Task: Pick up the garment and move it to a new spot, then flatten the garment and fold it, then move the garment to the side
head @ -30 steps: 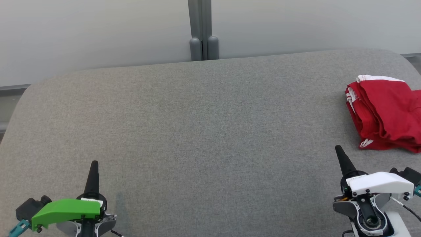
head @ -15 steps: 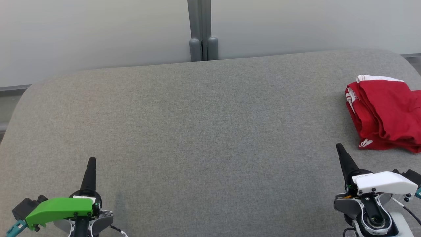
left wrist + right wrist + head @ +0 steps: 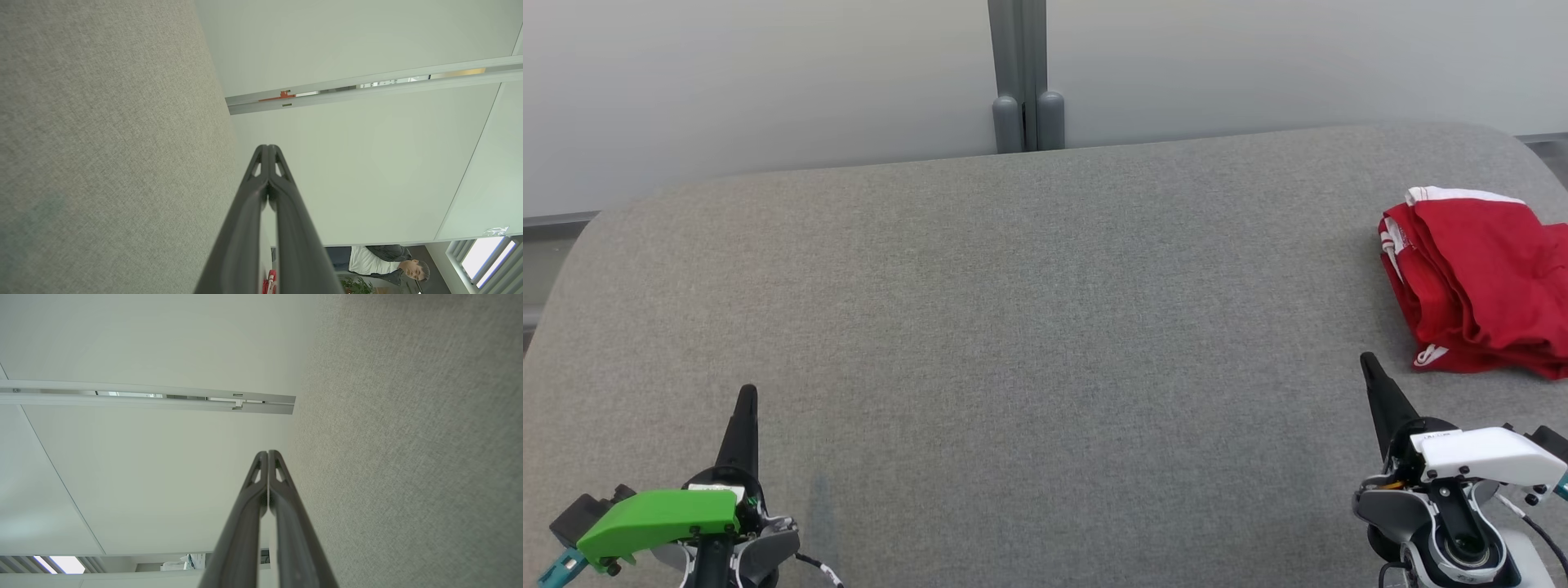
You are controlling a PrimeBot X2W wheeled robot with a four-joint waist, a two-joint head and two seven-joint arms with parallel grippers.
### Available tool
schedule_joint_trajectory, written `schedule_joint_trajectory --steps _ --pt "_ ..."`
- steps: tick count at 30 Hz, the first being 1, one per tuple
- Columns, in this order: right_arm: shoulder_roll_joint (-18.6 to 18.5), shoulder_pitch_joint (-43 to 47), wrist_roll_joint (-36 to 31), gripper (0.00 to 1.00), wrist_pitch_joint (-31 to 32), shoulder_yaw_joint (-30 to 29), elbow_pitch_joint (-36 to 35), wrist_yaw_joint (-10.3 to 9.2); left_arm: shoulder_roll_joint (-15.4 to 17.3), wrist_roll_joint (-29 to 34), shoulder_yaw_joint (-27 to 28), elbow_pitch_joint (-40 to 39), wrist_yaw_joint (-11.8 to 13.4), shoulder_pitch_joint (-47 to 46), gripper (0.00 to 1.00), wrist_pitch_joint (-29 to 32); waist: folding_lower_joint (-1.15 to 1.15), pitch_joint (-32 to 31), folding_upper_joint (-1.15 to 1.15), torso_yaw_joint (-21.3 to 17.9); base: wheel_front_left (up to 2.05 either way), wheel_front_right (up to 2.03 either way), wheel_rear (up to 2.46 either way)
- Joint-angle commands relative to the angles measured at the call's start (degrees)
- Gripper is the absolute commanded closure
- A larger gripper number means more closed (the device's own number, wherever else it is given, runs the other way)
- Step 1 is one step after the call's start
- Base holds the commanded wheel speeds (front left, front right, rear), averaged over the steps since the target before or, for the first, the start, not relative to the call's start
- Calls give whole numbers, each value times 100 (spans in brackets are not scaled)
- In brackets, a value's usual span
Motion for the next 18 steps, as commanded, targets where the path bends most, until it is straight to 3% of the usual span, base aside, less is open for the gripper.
schedule_joint_trajectory --steps 1,18 --pt "-7 37 132 100 43 -24 -56 3 44 -105 37 -44 -42 -119 100 35 0 -1 0 0 0 0 0" --pt "21 74 755 100 167 -95 -157 2 48 -739 114 -107 -53 -125 100 213 0 -13 0 -7 0 0 0"
